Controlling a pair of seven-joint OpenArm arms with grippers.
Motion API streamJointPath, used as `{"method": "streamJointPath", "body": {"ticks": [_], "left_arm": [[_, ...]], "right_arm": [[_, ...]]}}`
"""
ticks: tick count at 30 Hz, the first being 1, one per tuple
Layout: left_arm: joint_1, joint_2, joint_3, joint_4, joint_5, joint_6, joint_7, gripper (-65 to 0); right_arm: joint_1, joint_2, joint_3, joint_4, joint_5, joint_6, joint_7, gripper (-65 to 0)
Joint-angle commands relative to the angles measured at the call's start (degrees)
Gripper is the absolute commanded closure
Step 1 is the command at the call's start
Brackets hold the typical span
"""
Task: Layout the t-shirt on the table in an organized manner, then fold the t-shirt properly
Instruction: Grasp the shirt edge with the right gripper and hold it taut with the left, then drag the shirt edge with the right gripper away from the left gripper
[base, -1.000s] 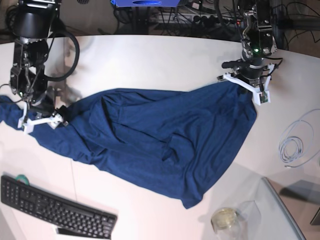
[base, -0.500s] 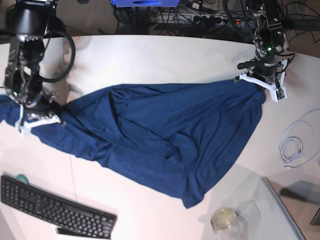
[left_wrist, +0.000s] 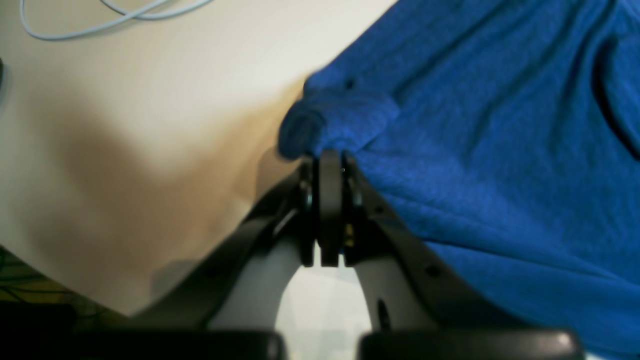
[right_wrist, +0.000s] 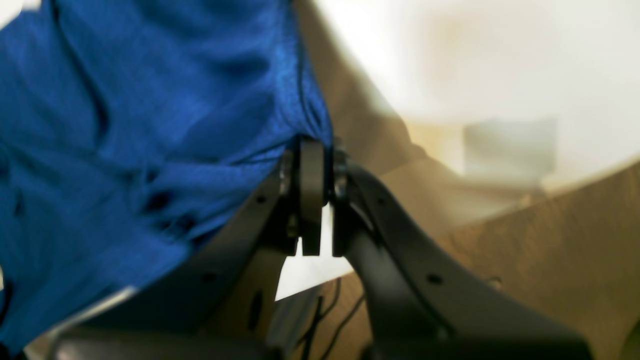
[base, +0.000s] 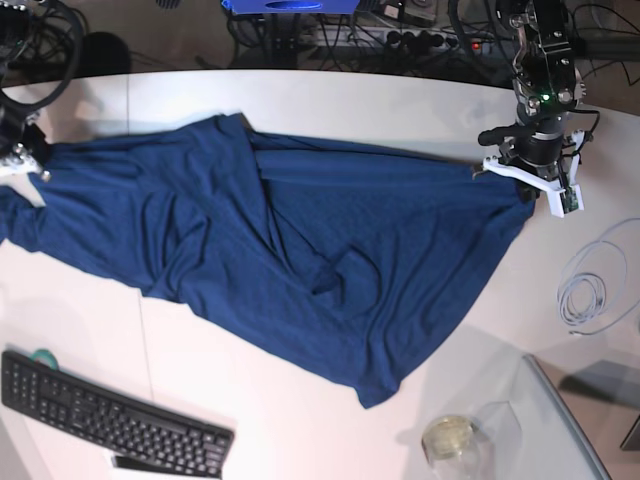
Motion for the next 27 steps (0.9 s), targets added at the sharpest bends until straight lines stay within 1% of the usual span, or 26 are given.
{"method": "streamJointPath", "body": {"ticks": [1,2,3,4,6,7,8,9,10,11,12,13,15,16,17,19,22,24,27], "left_arm": [[0.3,-0.3,-0.2,0.6,0.5,0.2,-1.0,0.0],[0.7,-0.3,-0.2,0.2,0.5,0.2,-1.1,0.0],[0.8,-0.3,-0.2,0.0,0.5,0.2,-1.1,0.0],[0.9,-0.3,-0.2,0.0,0.5,0.2,-1.0,0.0],[2.1,-0.3,-0.2,-0.1,0.4,0.2,-1.1,0.0],[2.4,-0.3,-0.2,0.0,0.1,0.2,-1.1,0.0],[2.5,-0.3,-0.2,0.0,0.1,0.2,-1.1,0.0],[2.6,-0.3,-0.2,0.0,0.5,0.2,-1.1,0.0],[2.6,-0.3,-0.2,0.0,0.5,0.2,-1.1,0.0],[2.8,-0.3,-0.2,0.0,0.5,0.2,-1.1,0.0],[3.2,-0.3,-0.2,0.0,0.5,0.2,-1.1,0.0],[3.4,-0.3,-0.2,0.0,0.2,0.2,-1.1,0.0],[3.5,-0.3,-0.2,0.0,0.1,0.2,-1.1,0.0],[3.5,-0.3,-0.2,0.0,0.1,0.2,-1.1,0.0],[3.5,-0.3,-0.2,0.0,0.1,0.2,-1.1,0.0],[3.5,-0.3,-0.2,0.0,0.1,0.2,-1.1,0.0],[3.5,-0.3,-0.2,0.0,0.1,0.2,-1.1,0.0],[3.5,-0.3,-0.2,0.0,0.0,0.2,-1.1,0.0],[3.5,-0.3,-0.2,0.0,0.0,0.2,-1.1,0.0]], "right_arm": [[-0.1,0.5,1.0,-1.1,0.2,0.1,-0.6,0.0],[-0.1,0.5,1.6,-3.0,0.3,0.1,-1.1,0.0],[0.1,0.4,2.2,-5.1,0.5,0.1,-1.7,-3.2],[0.2,0.3,2.3,-6.8,0.5,0.1,-1.8,-7.8],[0.2,0.2,2.3,-8.8,0.6,0.1,-1.5,-23.0],[0.2,-0.2,2.4,-9.1,0.6,0.1,-1.5,-29.6],[0.0,-0.9,3.4,-9.0,0.6,0.1,-1.5,-35.7],[0.0,-2.1,6.0,-8.0,0.6,0.1,-1.5,-39.9],[0.0,-3.9,8.9,-6.7,0.6,0.2,-1.3,-40.8],[-0.1,-6.2,12.0,-5.0,0.6,1.3,-0.9,-40.8],[-0.5,-8.2,14.7,-2.6,0.6,3.4,-1.0,-40.8],[-1.2,-9.9,16.4,0.0,0.6,6.5,-1.1,-40.8],[-2.7,-12.6,15.6,3.7,0.4,11.8,-1.1,-40.7],[-3.4,-13.6,14.9,5.1,0.4,12.5,-1.1,-39.8],[-3.9,-14.3,13.9,5.8,0.2,12.4,-1.1,-38.7],[-4.3,-14.8,11.5,5.6,0.2,12.4,-1.0,-37.5],[-4.2,-15.1,8.9,3.8,0.2,12.3,-0.8,-37.5],[-3.8,-15.2,8.6,1.9,0.2,12.3,-0.8,-37.5],[-2.4,-15.3,10.4,-1.9,0.3,12.2,-0.8,-37.5]]}}
